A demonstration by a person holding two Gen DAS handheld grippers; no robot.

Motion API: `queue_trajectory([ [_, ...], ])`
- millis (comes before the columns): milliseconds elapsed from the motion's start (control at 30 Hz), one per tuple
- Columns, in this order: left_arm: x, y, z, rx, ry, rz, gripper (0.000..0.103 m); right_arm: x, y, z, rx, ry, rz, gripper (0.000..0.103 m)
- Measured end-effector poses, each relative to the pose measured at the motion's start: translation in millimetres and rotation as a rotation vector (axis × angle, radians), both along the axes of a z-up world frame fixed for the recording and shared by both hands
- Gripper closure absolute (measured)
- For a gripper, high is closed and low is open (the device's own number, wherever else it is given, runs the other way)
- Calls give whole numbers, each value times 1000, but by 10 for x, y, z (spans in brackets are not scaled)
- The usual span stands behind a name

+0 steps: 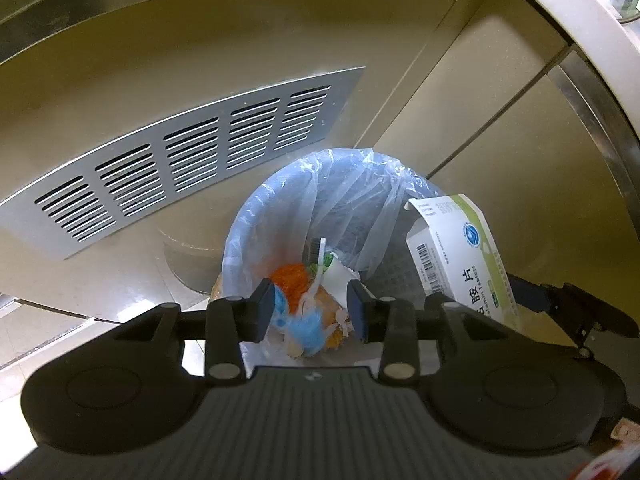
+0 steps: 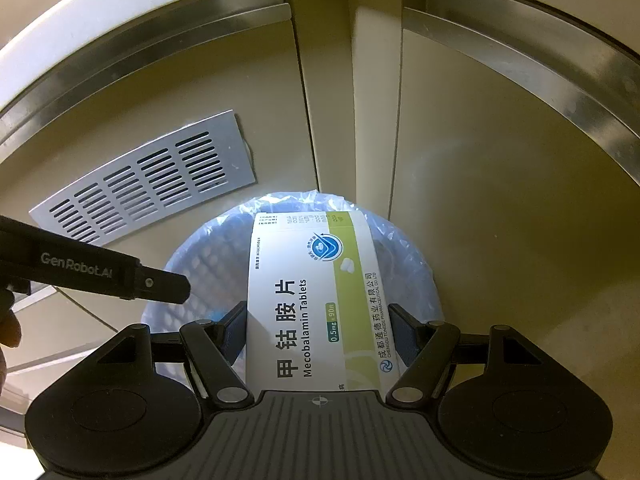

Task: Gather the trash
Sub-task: 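Open the left gripper to drop the mask while the right gripper holds the box above the bin, then open the right gripper to drop the medicine box into the wastebasket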

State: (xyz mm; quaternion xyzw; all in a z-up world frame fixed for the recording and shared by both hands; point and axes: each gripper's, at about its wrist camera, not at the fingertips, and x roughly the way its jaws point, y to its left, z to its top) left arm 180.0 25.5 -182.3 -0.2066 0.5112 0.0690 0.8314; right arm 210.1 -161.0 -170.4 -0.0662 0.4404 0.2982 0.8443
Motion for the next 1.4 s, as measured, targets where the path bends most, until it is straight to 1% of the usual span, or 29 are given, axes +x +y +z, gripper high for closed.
queue_trajectory([
  [567, -176, 34, 17, 3, -1, 21, 68, -17, -16, 9, 9, -1, 11, 32],
  [1000, -217, 44, 36, 8, -3, 31, 68, -25, -25, 18, 20, 1, 8, 31],
  [1133, -234, 58, 42, 6, -3, 33, 68, -34, -23, 31, 28, -3, 3, 31],
  [1300, -261, 81, 49, 7, -2, 33, 68, -12, 0, 29, 64, 6, 15, 31],
  [1400, -283, 112, 48, 10, 1, 35, 68, -5, 26, 19, 57, 1, 14, 29],
])
